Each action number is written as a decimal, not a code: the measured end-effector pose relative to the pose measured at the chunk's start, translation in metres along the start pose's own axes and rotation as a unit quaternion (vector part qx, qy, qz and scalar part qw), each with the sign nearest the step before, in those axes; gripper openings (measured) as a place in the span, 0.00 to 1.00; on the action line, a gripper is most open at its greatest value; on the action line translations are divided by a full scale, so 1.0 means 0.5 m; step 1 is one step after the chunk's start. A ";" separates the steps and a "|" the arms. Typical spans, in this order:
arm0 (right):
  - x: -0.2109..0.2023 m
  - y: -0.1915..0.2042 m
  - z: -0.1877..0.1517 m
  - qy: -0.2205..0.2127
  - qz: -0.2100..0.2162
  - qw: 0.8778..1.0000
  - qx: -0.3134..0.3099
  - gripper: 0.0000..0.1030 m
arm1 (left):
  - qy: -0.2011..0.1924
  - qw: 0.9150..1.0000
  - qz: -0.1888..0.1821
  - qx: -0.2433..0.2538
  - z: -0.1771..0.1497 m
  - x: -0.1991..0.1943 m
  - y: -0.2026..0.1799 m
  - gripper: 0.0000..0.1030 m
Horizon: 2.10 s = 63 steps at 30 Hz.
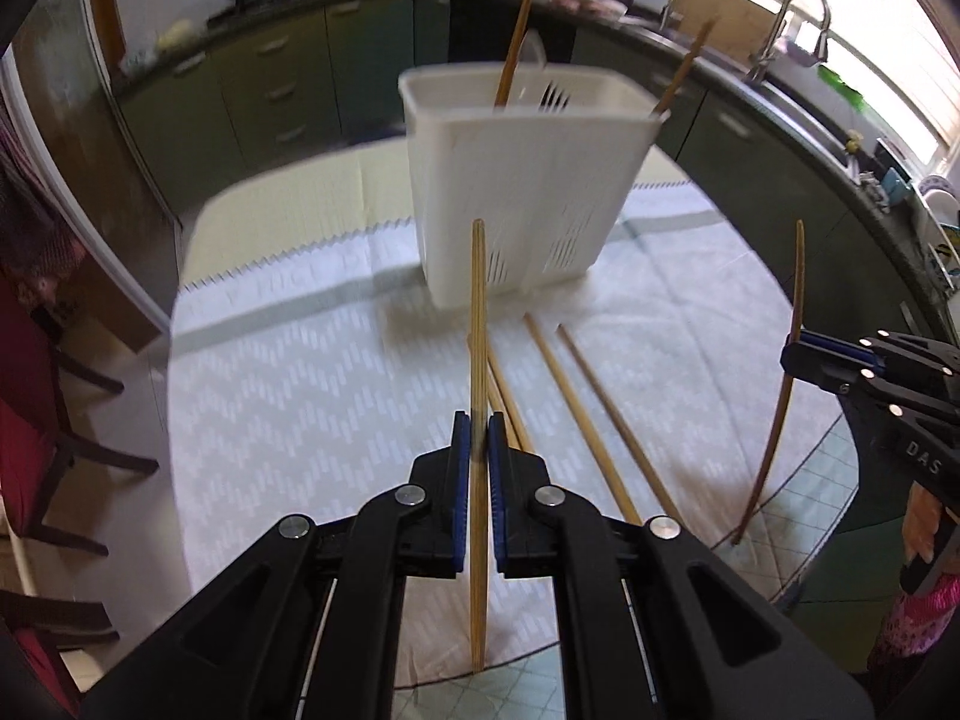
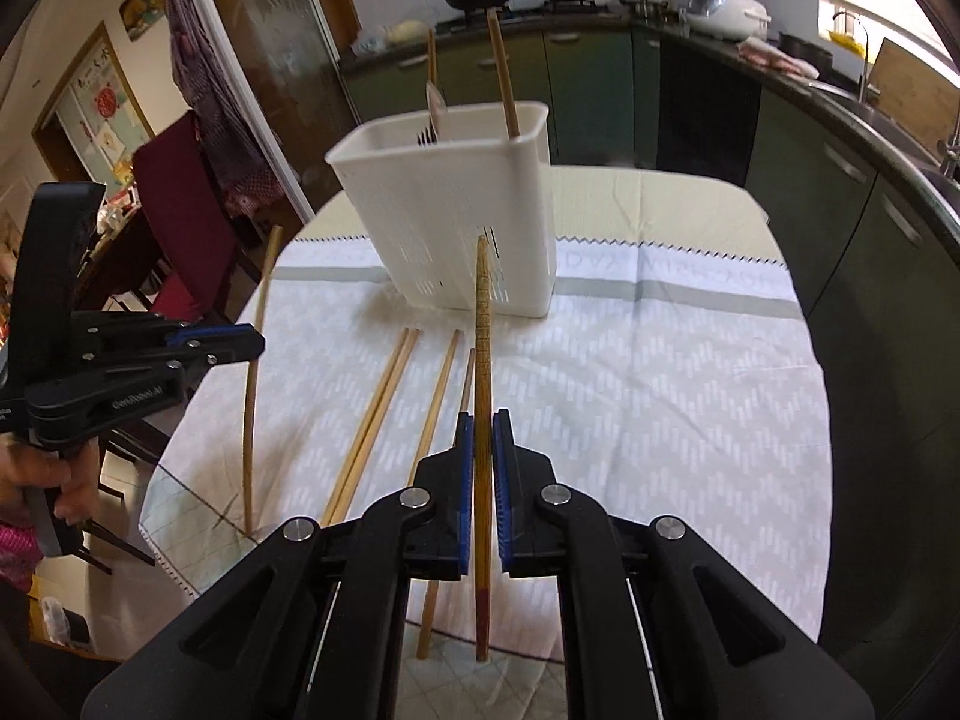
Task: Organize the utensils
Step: 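Lift both chopsticks upright and lower them into the white caddy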
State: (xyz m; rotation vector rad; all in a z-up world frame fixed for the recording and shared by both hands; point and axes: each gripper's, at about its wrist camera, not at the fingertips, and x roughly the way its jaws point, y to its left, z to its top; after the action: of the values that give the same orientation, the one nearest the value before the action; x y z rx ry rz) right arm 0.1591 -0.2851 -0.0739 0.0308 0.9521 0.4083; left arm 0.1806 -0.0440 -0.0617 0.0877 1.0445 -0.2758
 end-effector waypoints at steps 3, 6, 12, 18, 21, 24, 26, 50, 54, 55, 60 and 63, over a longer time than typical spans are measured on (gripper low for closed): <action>-0.031 -0.001 -0.004 -0.015 0.005 1.000 0.002 0.07 | -0.019 1.000 -0.002 0.008 -0.004 -0.033 -0.010 0.06; -0.058 0.000 -0.006 -0.027 0.007 1.000 0.001 0.07 | -0.037 0.999 -0.002 0.016 -0.010 -0.063 -0.024 0.06; -0.078 0.011 0.000 -0.040 0.010 0.999 -0.004 0.07 | -0.054 0.998 -0.005 0.017 -0.010 -0.093 -0.023 0.06; -0.095 0.023 0.015 -0.053 0.014 0.998 -0.008 0.07 | -0.067 0.998 -0.010 0.016 -0.003 -0.109 -0.021 0.06; -0.112 0.030 0.032 -0.064 0.016 0.998 -0.013 0.07 | -0.079 0.997 -0.013 0.017 0.011 -0.127 -0.022 0.06; -0.138 0.040 0.058 -0.082 0.025 0.996 -0.018 0.07 | -0.091 0.996 -0.021 0.018 0.032 -0.151 -0.024 0.06; -0.163 0.052 0.083 -0.100 0.031 0.994 -0.022 0.07 | -0.098 0.995 -0.028 0.013 0.049 -0.167 -0.025 0.06; -0.106 0.089 0.385 -0.230 -0.053 0.972 -0.023 0.07 | -0.237 0.971 0.000 -0.021 0.311 -0.135 -0.003 0.06; -0.069 0.084 0.385 -0.213 -0.055 0.975 -0.026 0.07 | -0.213 0.977 0.006 -0.020 0.304 -0.100 0.004 0.06; -0.063 0.083 0.386 -0.210 -0.055 0.976 -0.026 0.07 | -0.208 0.978 0.007 -0.017 0.299 -0.094 0.004 0.06; -0.057 0.073 0.383 -0.205 -0.055 0.977 -0.027 0.07 | -0.198 0.980 0.007 -0.016 0.289 -0.090 0.006 0.09; -0.064 0.077 0.383 -0.205 -0.058 0.976 -0.031 0.07 | -0.195 0.981 0.008 -0.009 0.281 -0.097 0.001 0.09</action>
State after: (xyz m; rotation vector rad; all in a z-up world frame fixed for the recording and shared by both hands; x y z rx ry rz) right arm 0.2826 -0.2317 0.0714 0.0012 0.5298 0.3072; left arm 0.2758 -0.0630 0.0506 0.0228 0.6566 -0.2566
